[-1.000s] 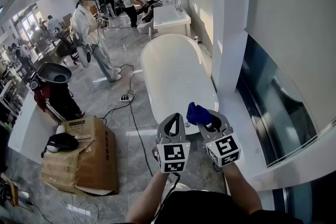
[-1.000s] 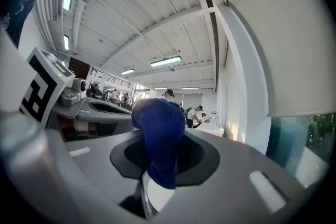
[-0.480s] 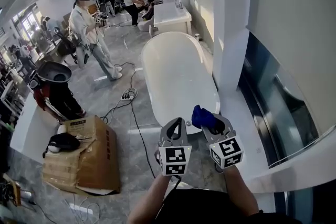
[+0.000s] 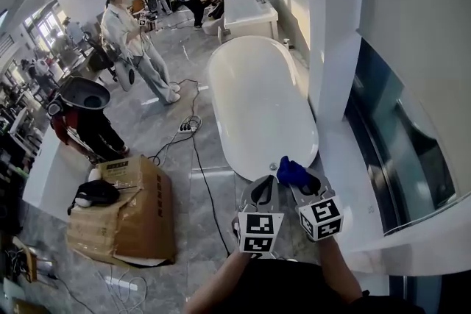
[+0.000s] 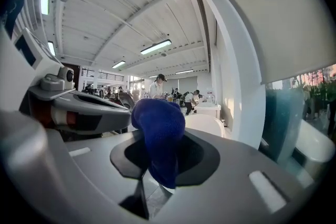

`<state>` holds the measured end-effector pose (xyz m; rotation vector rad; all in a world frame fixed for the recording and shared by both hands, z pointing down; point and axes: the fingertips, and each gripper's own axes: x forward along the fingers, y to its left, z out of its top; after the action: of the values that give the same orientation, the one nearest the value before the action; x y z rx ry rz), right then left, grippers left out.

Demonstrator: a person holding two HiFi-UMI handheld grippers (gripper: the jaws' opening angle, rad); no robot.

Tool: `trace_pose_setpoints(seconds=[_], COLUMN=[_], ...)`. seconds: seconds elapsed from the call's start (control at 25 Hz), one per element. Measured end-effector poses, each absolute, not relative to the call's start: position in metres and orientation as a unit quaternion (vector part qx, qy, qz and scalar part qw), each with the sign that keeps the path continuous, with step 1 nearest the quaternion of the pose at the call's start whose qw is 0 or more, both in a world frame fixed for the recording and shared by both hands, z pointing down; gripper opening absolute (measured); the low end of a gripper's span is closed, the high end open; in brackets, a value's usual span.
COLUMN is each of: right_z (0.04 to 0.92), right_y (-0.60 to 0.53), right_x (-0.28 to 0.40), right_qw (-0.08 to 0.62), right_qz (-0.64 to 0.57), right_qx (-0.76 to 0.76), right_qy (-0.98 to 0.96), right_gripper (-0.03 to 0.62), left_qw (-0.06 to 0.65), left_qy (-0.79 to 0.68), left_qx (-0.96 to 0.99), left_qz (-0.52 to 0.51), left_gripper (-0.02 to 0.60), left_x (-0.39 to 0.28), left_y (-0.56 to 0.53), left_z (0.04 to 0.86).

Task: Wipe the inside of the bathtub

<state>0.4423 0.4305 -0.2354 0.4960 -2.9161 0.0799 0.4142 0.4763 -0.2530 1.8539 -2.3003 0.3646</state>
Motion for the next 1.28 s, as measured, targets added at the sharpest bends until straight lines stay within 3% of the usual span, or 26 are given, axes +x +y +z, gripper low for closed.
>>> trace_pose_setpoints(seconds=[0.32, 0.64, 1.28], right_z=[-0.225, -0.190, -0.145], right_y=[0.422, 0.395, 0.305], right_x=[0.417, 0.350, 0.151], right_qw=[0.105, 0.124, 0.200], right_qz=[0.034, 0.045, 0.087], right_qx=[0.146, 0.144, 0.133], right_qy=[-0.983, -0.981, -0.967], right_gripper=[0.100, 0.100, 0.100], left_qw=[0.113, 0.155, 0.262], left_qy=[-0.791, -0.808, -0.808], left_qx=[0.590, 0.560, 0.518], left_qz=[0.115, 0.100, 0.100], left_gripper=[0.002, 0.002, 0.002], left_x=[0.369, 0.279, 0.062], left_y=[0.484, 0.473, 0.394], left_z=[-0.236, -0.196, -0.123])
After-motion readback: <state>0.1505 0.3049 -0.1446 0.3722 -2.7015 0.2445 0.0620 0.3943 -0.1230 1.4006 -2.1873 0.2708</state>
